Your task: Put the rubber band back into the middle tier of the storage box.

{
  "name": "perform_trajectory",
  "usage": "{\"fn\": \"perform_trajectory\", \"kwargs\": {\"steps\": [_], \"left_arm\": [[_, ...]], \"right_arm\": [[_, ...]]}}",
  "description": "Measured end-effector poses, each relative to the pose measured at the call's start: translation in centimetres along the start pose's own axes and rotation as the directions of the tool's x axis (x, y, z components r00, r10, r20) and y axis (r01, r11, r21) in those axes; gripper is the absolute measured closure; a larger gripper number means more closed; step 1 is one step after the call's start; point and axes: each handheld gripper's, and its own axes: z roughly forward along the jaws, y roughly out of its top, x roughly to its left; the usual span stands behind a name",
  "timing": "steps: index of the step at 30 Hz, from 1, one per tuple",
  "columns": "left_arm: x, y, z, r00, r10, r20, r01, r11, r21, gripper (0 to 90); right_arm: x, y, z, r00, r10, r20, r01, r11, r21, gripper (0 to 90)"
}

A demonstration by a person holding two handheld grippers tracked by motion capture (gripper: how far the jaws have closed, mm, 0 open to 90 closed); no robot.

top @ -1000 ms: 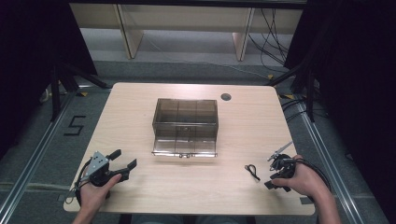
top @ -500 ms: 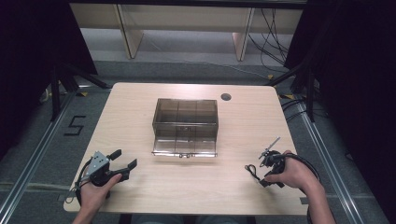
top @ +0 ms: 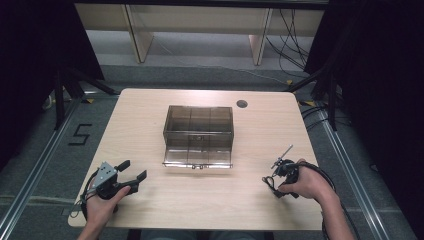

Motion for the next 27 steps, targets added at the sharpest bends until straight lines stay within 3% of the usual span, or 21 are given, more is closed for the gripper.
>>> {"fn": "perform_trajectory", "kwargs": {"steps": [7,10,14,18,22,27], "left_arm": [[0.0,0.0,0.0,1.0000,0.000,0.002,0.000,1.0000,-0.001,20.5],[0.0,0.0,0.0,1.0000,-0.001,0.003,0.001,1.0000,-0.001,20.6],[0.0,0.0,0.0,1.0000,-0.002,0.001,0.002,1.0000,0.000,20.7],[0.0,0.0,0.0,1.0000,0.000,0.000,0.000,1.0000,0.001,20.7],[0.0,0.0,0.0,1.0000,0.000,-0.001,0.000,1.0000,0.002,20.8],[0.0,0.0,0.0,1.0000,-0.006,-0.001,0.006,1.0000,0.001,20.8]], "right_arm": [[-0.1,0.7,0.6,0.9998,0.004,0.018,-0.005,1.000,0.027,79.3],[-0.4,0.6,0.6,0.9990,-0.001,0.045,-0.001,0.999,0.040,86.6],[-0.3,0.5,0.1,0.9995,0.015,0.026,-0.016,1.000,0.025,87.6],[-0.1,0.5,-0.4,0.9998,-0.005,0.019,0.005,1.000,0.004,87.8],[0.4,0.8,-1.0,0.9997,0.011,0.021,-0.011,1.000,-0.011,87.8],[0.8,1.5,-1.5,0.9991,-0.017,0.038,0.018,0.999,-0.026,87.8]]}}
